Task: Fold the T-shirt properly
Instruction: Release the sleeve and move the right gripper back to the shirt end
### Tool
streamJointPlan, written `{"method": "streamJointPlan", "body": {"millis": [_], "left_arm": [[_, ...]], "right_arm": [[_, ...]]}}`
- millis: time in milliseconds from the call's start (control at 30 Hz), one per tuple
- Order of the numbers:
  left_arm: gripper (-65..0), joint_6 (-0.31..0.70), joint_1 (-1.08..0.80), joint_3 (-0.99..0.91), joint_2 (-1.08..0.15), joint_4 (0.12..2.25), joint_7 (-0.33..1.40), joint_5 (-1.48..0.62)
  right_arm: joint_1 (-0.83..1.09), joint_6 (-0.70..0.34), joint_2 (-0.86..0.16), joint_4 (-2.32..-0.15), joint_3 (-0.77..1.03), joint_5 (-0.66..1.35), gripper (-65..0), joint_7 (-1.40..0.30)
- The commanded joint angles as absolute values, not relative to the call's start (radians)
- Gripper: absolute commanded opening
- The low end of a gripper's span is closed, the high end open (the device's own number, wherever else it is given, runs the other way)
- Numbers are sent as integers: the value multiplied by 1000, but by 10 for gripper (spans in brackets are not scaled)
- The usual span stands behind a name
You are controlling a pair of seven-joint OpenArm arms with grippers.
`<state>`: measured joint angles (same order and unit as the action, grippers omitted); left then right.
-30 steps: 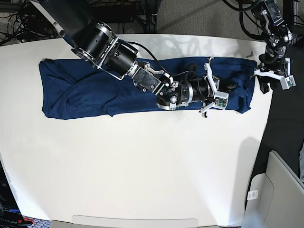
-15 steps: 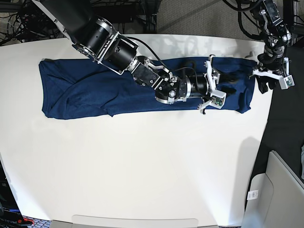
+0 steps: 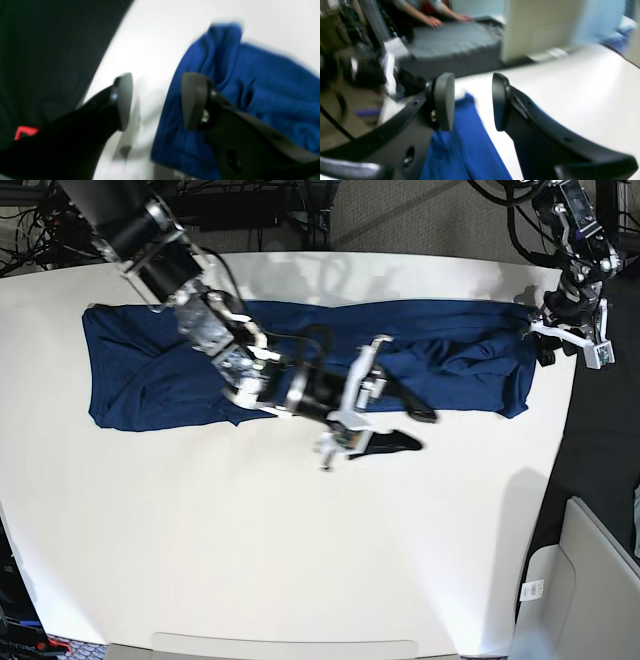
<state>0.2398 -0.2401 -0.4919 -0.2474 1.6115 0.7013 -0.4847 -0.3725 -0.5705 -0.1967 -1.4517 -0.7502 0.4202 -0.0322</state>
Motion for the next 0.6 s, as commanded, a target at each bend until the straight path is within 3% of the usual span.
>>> {"method": "streamJointPlan", "body": {"millis": [0,267,433,567], "left_arm": [[-315,242,-194,-496,-291,1626,707,-495],[-313,257,-82,-495,-364,1600,834,-498],[-303,464,-15,-503,-378,1566,1081,-498],[-303,501,27,-503,-378,1520,1136,-498]], "right_arm": [[-387,-585,-206,-1511,-733,450,-403,15],[-229,-584,-447,-1716,-579,452,-403,13],[-140,-584,-519,-1756,-499,452,-403,13],[-105,-584,-550,-1770,-475,452,-403,13]]}}
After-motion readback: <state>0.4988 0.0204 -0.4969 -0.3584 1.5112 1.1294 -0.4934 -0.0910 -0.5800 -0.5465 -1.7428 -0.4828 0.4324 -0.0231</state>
